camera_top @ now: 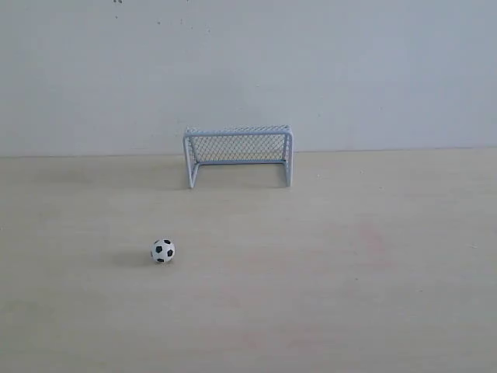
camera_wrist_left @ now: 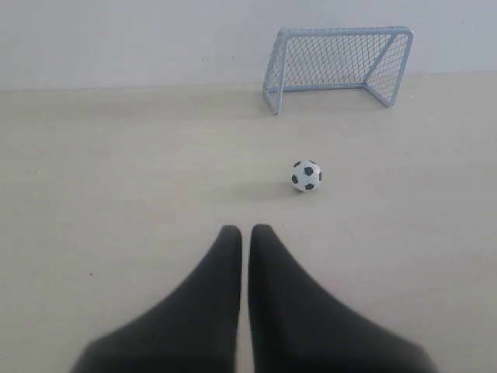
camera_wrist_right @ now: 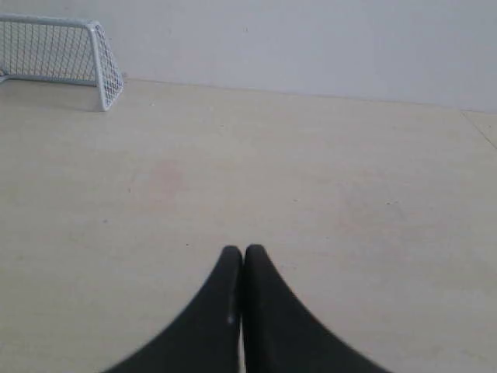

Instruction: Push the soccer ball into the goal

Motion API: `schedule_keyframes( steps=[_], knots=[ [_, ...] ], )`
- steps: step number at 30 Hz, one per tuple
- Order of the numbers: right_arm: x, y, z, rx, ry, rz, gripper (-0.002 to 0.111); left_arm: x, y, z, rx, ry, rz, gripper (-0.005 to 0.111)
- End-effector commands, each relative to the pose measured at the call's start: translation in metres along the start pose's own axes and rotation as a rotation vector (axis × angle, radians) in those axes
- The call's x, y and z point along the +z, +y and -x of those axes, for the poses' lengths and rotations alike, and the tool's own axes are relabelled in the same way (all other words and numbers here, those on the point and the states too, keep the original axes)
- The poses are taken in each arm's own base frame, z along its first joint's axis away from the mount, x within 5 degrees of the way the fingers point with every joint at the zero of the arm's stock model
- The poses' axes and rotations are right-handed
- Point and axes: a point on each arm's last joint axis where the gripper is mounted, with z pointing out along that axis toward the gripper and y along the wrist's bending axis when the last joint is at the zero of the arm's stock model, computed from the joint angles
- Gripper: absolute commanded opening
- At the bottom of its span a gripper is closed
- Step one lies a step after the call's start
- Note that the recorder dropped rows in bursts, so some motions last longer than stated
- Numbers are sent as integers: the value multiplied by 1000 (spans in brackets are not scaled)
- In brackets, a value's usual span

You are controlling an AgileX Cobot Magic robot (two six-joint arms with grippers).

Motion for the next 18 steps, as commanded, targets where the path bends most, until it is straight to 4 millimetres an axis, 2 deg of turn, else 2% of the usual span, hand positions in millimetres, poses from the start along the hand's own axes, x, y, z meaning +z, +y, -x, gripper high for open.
schedule_keyframes(
  steps=[1,4,9,12,15,18],
  knots=[
    [0,0,1,-3,-12,-4,0,0,0,0,-2,-6,2,4],
    [0,0,1,-3,-12,-4,0,0,0,4,-16,-42,-4,4],
    [0,0,1,-3,-12,-4,0,-26,-6,64,-211,-274,-80,4],
    [0,0,1,-3,-12,-4,0,-43,-8,91,-258,-362,-116,4],
    [0,0,1,-3,-12,-4,0,-55,-9,107,-256,-424,-126,4],
    [0,0,1,-3,-12,-4,0,-57,-9,110,-257,-449,-128,4]
  ],
)
